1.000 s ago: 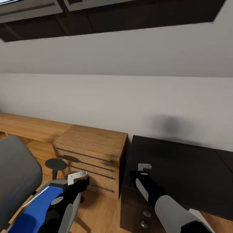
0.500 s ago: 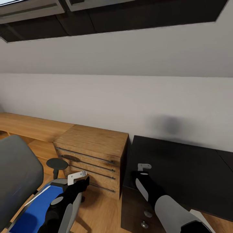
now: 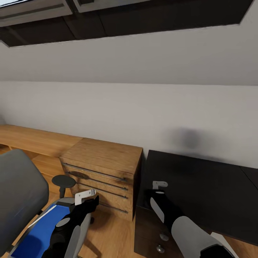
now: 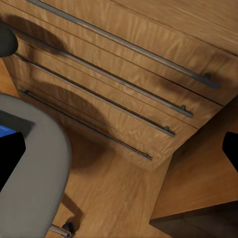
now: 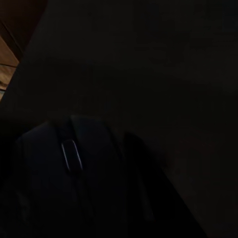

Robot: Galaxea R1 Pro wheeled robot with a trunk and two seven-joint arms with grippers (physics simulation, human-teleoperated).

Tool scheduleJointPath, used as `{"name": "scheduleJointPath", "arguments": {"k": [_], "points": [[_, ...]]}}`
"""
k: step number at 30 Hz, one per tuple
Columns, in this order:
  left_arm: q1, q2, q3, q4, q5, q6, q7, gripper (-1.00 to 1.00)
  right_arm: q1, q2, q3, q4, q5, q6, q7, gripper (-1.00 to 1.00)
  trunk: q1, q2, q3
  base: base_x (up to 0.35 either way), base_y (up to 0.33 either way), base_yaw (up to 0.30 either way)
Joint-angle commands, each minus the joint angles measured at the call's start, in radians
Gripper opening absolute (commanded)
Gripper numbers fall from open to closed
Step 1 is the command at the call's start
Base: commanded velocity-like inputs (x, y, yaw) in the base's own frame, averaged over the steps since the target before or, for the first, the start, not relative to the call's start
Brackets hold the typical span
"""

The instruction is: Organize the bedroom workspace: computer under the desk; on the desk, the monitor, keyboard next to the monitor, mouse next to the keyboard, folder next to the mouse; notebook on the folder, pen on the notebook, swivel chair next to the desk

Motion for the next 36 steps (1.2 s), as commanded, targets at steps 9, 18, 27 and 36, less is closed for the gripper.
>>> {"name": "scheduleJointPath", "arguments": {"k": [9,18,27,36], "points": [[-0.001,0.0,-0.001,-0.001,0.01,0.003,0.009,1.0,-0.001,-0.001,0.008,-0.002,-0.009,0.005,-0.015,1.0,0.0,-0.001,-0.001,0.0,0.0,0.0],[-0.001,0.0,-0.001,-0.001,0.01,0.003,0.009,1.0,-0.001,-0.001,0.008,-0.002,-0.01,0.005,-0.012,1.0,-0.031,0.055,0.024,0.0,0.0,0.0],[-0.001,0.0,-0.001,-0.001,0.01,0.003,0.009,1.0,-0.001,-0.001,0.008,-0.003,-0.01,0.003,-0.011,1.0,-0.065,0.118,0.052,0.0,0.0,0.0],[-0.001,0.001,-0.001,0.013,0.01,0.003,0.009,1.0,0.039,-0.005,0.007,-0.301,-0.009,0.057,-0.019,1.0,-0.092,0.167,0.074,0.0,0.0,0.0]]}}
